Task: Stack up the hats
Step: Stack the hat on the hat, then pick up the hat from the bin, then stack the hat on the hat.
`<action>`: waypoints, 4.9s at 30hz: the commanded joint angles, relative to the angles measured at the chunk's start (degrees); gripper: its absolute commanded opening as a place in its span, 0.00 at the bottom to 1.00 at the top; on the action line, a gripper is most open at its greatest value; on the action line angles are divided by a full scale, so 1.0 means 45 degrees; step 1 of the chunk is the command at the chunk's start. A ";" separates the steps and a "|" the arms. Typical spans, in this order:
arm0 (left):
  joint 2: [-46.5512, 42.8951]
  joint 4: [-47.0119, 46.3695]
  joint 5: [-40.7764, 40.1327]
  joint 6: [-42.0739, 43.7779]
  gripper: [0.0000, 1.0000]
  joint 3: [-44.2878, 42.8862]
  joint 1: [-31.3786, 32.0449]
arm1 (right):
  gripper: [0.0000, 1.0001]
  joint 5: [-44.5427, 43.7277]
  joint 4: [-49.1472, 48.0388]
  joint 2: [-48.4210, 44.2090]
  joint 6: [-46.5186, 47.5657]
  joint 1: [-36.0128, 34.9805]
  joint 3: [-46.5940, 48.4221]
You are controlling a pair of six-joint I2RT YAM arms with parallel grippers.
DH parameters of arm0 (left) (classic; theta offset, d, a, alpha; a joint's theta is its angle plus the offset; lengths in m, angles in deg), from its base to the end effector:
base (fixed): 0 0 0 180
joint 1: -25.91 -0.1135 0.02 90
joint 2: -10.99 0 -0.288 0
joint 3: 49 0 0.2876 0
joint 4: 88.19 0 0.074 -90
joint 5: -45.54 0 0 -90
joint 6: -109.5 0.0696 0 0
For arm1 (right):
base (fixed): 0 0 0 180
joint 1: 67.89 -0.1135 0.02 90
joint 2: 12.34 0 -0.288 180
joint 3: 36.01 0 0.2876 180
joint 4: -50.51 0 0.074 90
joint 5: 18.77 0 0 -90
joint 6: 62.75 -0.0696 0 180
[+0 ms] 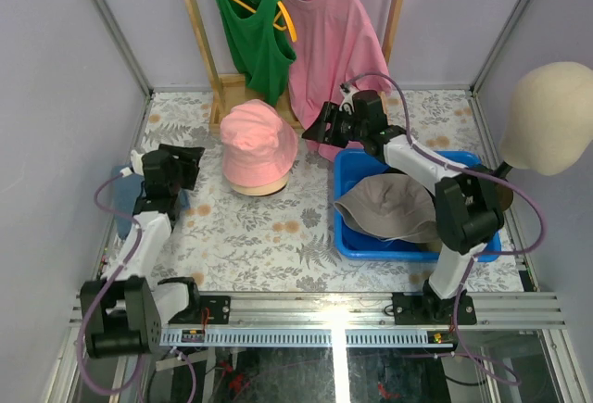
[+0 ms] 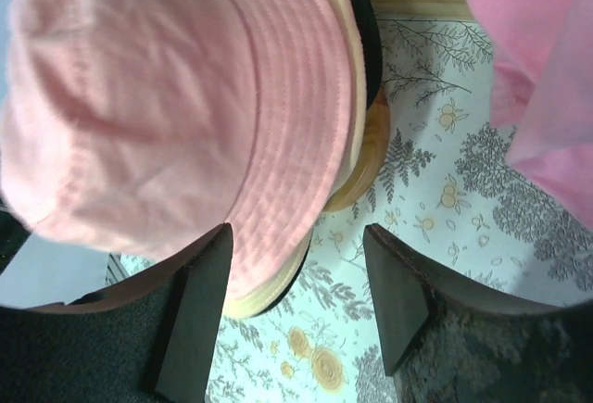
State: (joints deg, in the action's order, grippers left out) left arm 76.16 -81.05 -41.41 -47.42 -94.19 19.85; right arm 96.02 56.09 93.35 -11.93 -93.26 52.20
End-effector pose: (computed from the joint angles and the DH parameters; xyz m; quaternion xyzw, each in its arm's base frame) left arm 0.2958 0.0277 0.2112 -0.4960 0.6939 -0.2837 0.4381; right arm 0.4379 0.2399 0.2506 -0.0196 0.8231 0.4390 0.3598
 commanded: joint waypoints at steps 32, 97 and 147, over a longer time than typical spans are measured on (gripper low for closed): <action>0.6241 0.3503 0.1531 0.9229 0.65 -1.2043 1.0176 | 0.85 -0.9064 0.8842 -0.8378 0.4042 0.1252 -0.2595; 0.0919 0.4205 -0.0272 0.4365 0.74 -1.0122 0.8981 | 0.00 -0.1817 0.4061 -0.5178 0.2339 0.0012 0.6093; -0.1509 -0.5657 -0.6880 0.1544 0.91 -0.2720 0.7949 | 0.00 -0.1394 0.1883 0.1287 -0.1065 -0.2897 1.3565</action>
State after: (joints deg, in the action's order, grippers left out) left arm 69.25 -100.97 -71.40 -39.74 -106.01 56.66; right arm 88.48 69.36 101.31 -14.46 -105.52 111.21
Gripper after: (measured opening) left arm 0.906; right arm 0.048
